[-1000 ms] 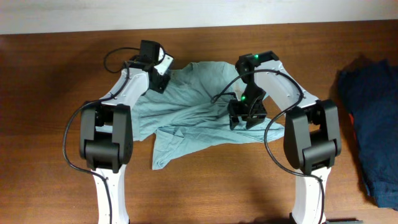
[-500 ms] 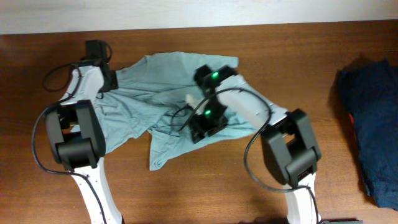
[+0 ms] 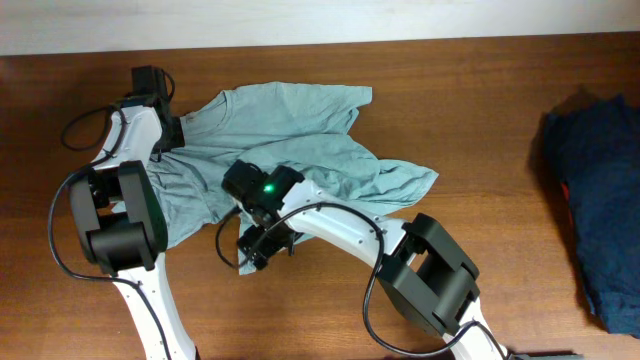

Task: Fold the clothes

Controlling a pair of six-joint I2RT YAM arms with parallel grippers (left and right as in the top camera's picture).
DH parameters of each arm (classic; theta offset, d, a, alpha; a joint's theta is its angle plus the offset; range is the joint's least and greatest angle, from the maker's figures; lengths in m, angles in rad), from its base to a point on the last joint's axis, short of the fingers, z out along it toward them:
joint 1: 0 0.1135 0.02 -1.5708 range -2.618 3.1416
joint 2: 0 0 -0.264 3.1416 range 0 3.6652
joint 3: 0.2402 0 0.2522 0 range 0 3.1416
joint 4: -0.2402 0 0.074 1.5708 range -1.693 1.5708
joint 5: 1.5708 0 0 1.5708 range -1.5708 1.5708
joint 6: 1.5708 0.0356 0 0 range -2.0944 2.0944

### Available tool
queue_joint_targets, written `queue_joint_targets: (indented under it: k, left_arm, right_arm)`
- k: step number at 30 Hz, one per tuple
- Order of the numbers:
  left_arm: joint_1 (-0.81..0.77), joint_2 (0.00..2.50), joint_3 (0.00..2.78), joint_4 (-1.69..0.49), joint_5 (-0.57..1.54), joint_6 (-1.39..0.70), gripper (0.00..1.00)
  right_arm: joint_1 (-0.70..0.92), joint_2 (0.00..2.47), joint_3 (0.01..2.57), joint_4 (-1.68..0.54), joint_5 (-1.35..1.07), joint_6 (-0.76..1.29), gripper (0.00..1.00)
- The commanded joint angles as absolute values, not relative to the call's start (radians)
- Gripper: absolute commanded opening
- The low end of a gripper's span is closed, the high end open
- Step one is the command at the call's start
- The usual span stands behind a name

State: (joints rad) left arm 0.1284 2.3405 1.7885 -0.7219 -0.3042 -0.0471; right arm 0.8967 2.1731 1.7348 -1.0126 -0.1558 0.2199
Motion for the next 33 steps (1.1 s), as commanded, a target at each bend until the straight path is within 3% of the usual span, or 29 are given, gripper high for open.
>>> queue_joint_targets:
  k: [1, 7, 11, 14, 15, 16, 22, 25, 27, 30, 33]
  left_arm:
    - [0.136, 2.449, 1.723, -0.775, -0.267, -0.059, 0.00]
    - [0.136, 2.449, 1.723, -0.780, -0.266, -0.059, 0.00]
    - [0.136, 2.449, 1.723, -0.780, -0.266, -0.059, 0.00]
    - [0.136, 2.449, 1.723, -0.780, -0.266, -0.059, 0.00]
    - [0.136, 2.449, 1.723, -0.779, -0.266, -0.059, 0.00]
    - [0.136, 2.449, 1.723, -0.779, -0.267, -0.059, 0.00]
    - [0.136, 2.449, 1.723, -0.774, -0.267, -0.052, 0.00]
    - [0.136, 2.449, 1.723, -0.768, -0.267, -0.052, 0.00]
    - [0.136, 2.449, 1.723, -0.767, -0.267, -0.052, 0.00]
    - [0.136, 2.449, 1.723, -0.768, -0.266, -0.052, 0.00]
    - [0.136, 2.449, 1.723, -0.772, -0.266, -0.052, 0.00]
  right_arm:
    - [0.883, 2.174, 1.732, -0.965, -0.075, 0.363, 0.89]
    - [0.883, 2.209, 1.732, -0.914, -0.089, 0.451, 0.73]
    - [0.883, 2.234, 1.732, -0.922, -0.104, 0.455, 0.54]
    - [0.877, 2.238, 1.733, -0.950, -0.097, 0.454, 0.14]
    - [0.873, 2.233, 1.735, -0.974, -0.088, 0.454, 0.05]
    - [0.862, 2.227, 1.738, -1.015, -0.067, 0.454, 0.04]
    - [0.748, 2.120, 1.748, -1.335, 0.270, 0.453, 0.04]
    - [0.694, 2.063, 1.748, -1.309, 0.107, 0.305, 0.04]
    - [0.689, 2.059, 1.748, -1.216, -0.099, 0.278, 0.36]
    - [0.702, 2.084, 1.744, -1.066, -0.236, 0.332, 0.64]
    - [0.724, 2.126, 1.742, -0.985, -0.243, 0.404, 0.71]
